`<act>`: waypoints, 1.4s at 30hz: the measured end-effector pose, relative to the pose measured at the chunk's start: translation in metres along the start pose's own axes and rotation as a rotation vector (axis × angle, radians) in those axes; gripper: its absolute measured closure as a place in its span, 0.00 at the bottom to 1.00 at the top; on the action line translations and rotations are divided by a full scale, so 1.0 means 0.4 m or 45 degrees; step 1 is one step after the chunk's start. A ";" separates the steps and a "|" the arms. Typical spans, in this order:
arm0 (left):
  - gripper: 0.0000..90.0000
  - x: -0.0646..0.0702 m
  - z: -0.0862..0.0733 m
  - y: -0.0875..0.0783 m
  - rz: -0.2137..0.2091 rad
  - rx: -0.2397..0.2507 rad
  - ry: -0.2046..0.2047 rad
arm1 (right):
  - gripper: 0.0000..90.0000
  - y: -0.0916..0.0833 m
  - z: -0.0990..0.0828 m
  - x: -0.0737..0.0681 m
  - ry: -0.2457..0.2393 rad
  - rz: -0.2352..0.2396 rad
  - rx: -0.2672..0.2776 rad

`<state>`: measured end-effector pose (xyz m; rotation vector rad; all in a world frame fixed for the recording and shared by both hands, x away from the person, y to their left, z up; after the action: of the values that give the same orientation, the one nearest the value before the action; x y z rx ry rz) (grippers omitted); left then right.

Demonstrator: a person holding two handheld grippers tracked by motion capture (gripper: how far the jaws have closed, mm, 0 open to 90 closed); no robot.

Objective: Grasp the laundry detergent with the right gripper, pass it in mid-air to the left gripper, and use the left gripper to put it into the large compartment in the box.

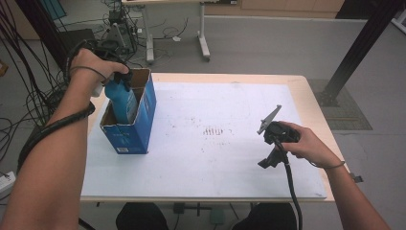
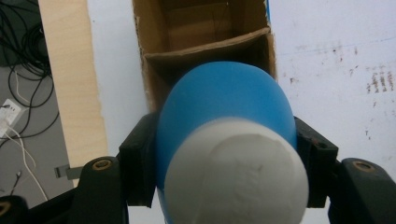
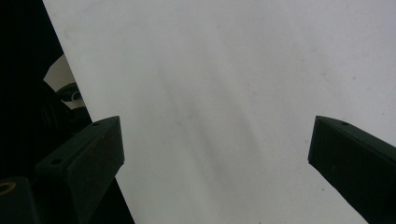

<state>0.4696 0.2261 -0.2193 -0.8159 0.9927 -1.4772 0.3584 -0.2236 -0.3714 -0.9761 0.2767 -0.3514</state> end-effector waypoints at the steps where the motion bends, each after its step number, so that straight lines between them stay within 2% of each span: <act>1: 0.42 0.000 -0.003 0.007 0.001 0.001 -0.002 | 0.03 0.000 0.000 -0.001 0.005 0.000 0.002; 12: 0.42 0.001 -0.032 0.068 0.000 -0.021 -0.040 | 0.04 0.005 0.002 -0.004 0.002 0.007 0.001; 22: 0.42 0.008 -0.054 0.115 0.025 -0.049 -0.036 | 0.04 0.003 0.000 -0.004 0.004 0.007 0.004; 42: 0.42 0.023 -0.078 0.159 0.040 -0.065 -0.023 | 0.04 -0.002 -0.006 -0.006 0.005 0.004 0.015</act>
<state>0.4661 0.2199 -0.2906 -0.8457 1.0288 -1.4201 0.3552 -0.2249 -0.3716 -0.9635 0.2796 -0.3514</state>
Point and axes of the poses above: each handheld gripper's, and its own axes: y roughly forward along the jaws, z roughly out of its top, x roughly to its right, the point moved 3 cm from there along y, roughly forward along the jaws, and after that the axes turned 13 degrees about x, right-handed, at the moved point
